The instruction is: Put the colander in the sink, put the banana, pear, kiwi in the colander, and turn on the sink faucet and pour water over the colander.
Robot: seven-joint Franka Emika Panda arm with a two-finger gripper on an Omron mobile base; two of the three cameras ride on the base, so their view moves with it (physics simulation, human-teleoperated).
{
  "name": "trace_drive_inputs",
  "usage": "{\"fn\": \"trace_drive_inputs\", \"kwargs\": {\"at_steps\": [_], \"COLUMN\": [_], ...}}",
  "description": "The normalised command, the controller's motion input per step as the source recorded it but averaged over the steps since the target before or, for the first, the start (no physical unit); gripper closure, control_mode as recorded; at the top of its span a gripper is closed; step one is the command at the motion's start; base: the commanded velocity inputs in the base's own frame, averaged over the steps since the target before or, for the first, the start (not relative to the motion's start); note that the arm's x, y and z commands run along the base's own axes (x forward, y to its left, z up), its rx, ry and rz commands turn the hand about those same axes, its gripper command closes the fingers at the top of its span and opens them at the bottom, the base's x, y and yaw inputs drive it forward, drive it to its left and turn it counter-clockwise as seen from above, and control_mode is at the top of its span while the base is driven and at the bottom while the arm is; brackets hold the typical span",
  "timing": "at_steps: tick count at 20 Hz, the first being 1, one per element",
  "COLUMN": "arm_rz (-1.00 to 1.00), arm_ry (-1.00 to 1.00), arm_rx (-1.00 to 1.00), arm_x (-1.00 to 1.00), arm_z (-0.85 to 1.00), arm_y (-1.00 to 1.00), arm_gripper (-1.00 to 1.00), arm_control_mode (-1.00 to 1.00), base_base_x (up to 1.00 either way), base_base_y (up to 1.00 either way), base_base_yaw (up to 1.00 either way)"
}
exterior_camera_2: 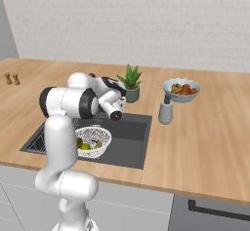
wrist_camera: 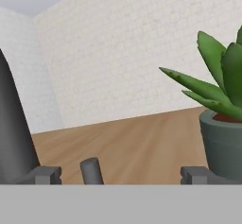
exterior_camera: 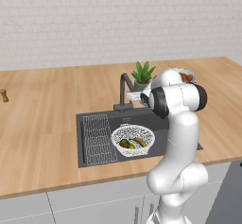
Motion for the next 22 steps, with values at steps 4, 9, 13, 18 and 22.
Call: {"fn": "trace_drive_inputs", "kwargs": {"at_steps": [4, 9, 13, 18, 22], "arm_rz": [0.00, 0.00, 0.00, 0.00, 0.00], "arm_ry": [0.00, 0.00, 0.00, 0.00, 0.00], "arm_rx": [0.00, 0.00, 0.00, 0.00, 0.00], "arm_x": [0.04, 0.06, 0.15, 0.12, 0.00], "arm_z": [0.00, 0.00, 0.00, 0.00, 0.00], "arm_y": [-0.05, -0.04, 0.00, 0.00, -0.19], "arm_gripper": [-1.00, -1.00, -1.00, -1.00, -1.00], "arm_control_mode": [-1.00, -1.00, -1.00, -1.00, -1.00], "base_base_x": [0.00, 0.00, 0.00, 0.00, 0.00], "base_base_y": [0.00, 0.00, 0.00, 0.00, 0.00], "base_base_yaw": [0.00, 0.00, 0.00, 0.00, 0.00]}}
